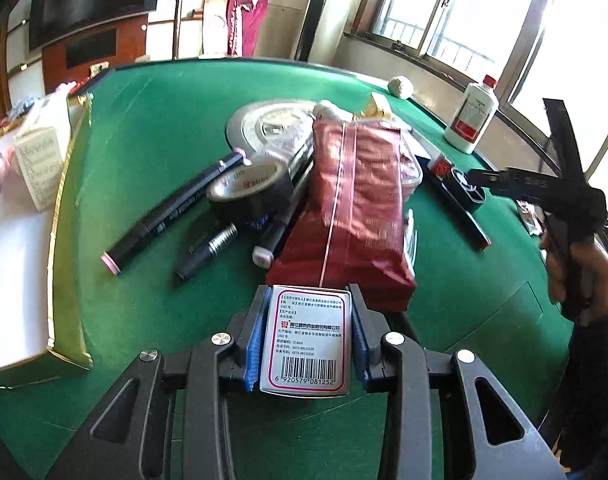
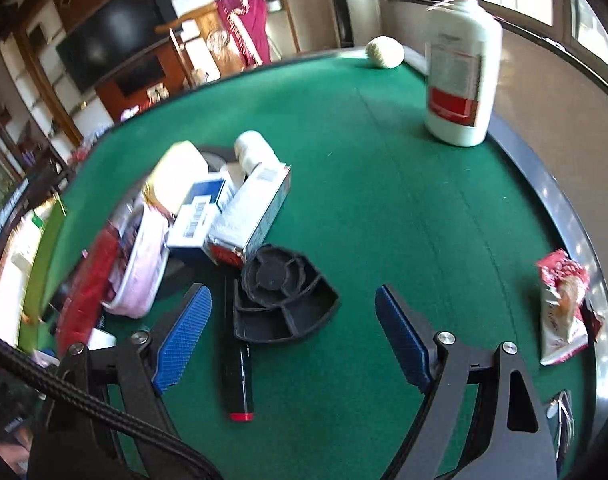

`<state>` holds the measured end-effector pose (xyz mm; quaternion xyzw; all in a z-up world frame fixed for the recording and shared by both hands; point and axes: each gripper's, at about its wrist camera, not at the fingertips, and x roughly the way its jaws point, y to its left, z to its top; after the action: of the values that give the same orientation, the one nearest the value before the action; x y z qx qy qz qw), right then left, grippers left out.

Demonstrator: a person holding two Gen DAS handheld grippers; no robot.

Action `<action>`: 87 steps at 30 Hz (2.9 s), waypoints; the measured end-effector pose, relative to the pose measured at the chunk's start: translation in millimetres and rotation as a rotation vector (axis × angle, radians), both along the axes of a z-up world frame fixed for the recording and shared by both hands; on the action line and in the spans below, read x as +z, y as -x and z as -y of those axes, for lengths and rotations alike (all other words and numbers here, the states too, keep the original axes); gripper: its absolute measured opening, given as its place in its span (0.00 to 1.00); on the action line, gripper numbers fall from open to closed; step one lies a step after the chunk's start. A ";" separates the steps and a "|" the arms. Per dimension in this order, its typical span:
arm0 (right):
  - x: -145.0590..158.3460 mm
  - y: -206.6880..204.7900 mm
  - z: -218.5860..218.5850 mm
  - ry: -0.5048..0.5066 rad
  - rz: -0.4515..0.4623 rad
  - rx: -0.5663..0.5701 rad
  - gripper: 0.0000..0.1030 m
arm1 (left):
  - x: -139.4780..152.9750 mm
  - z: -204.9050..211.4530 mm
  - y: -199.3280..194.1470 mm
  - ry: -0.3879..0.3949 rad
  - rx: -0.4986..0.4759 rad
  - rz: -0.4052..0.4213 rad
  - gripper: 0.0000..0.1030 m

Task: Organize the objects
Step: 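Grasp the small barcode box with the left gripper while the right gripper grasps the black plastic holder, then lift the black plastic holder with the right gripper toward the tray, then carry the barcode box and black holder into the white tray and release both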

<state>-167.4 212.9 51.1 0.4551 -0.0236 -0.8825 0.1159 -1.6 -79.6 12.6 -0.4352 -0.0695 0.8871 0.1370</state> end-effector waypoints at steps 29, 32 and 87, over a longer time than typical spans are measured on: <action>15.0 -23.2 -7.5 0.127 -0.072 -0.027 0.62 | 5.7 8.1 -5.7 -0.081 -0.023 -0.035 0.31; 24.5 -39.7 7.8 0.149 -0.105 0.008 0.62 | 8.4 8.5 -7.0 -0.103 -0.024 -0.041 0.31; 52.6 -4.7 465.3 0.049 0.059 0.561 0.63 | 9.2 286.1 39.8 -0.201 0.433 0.080 0.31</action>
<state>-162.6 -252.4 103.7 0.4665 0.0788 -0.8014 0.3659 -41.3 -365.8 21.9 -0.4293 -0.2546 0.8664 -0.0165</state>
